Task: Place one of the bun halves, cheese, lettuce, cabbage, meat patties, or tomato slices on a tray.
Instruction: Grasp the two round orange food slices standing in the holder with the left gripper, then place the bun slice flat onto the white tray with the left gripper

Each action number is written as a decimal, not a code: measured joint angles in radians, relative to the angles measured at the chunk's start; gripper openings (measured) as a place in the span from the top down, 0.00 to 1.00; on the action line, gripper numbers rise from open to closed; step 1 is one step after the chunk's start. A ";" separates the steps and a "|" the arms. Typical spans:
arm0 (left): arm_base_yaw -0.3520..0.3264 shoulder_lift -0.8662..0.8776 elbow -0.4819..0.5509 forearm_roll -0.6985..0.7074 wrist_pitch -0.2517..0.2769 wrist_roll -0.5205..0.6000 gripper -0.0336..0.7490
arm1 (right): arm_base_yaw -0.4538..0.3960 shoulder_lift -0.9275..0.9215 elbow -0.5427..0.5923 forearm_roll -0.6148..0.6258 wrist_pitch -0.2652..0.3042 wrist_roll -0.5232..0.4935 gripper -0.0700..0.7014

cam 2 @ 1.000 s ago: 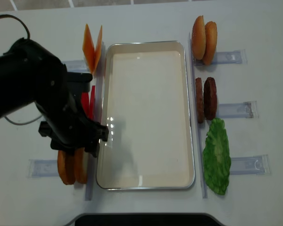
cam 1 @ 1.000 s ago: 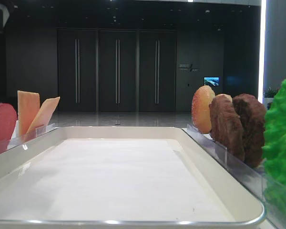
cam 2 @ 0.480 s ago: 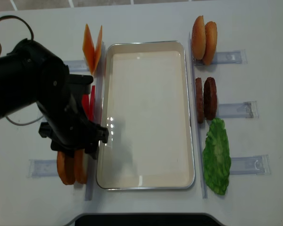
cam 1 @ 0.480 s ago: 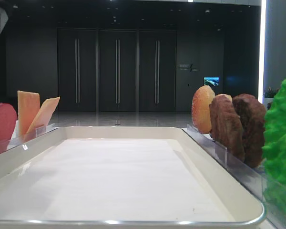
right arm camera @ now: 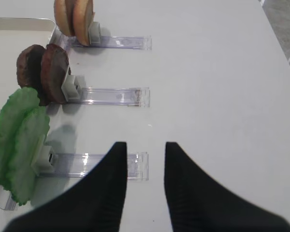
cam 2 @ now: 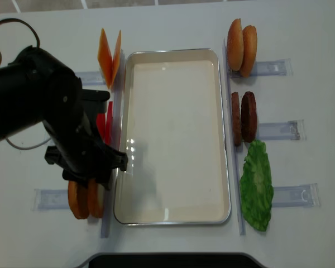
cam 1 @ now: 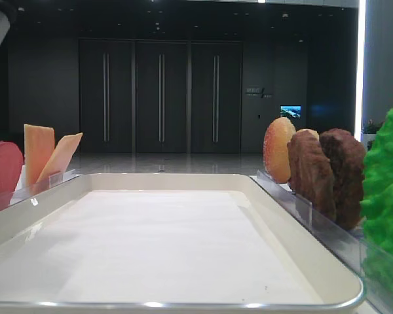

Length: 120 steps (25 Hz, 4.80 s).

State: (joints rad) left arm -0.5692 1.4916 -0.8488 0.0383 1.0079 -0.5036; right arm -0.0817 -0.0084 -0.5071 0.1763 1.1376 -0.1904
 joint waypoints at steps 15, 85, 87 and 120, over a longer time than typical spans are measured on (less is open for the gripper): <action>0.000 0.000 -0.062 0.008 0.114 -0.001 0.80 | 0.000 0.000 0.000 0.000 0.000 0.000 0.66; 0.223 0.141 0.292 -1.669 -0.299 1.557 0.57 | 0.000 0.000 0.000 0.000 0.000 0.000 0.66; 0.223 0.141 0.292 -1.669 -0.303 1.557 0.40 | 0.000 0.000 0.000 0.000 0.000 0.000 0.66; 0.224 0.141 0.027 -0.940 -0.239 0.770 0.25 | 0.000 0.000 0.000 0.000 0.000 0.000 0.66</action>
State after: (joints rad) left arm -0.3455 1.6323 -0.8214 -0.9012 0.7688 0.2664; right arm -0.0817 -0.0084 -0.5071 0.1763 1.1376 -0.1904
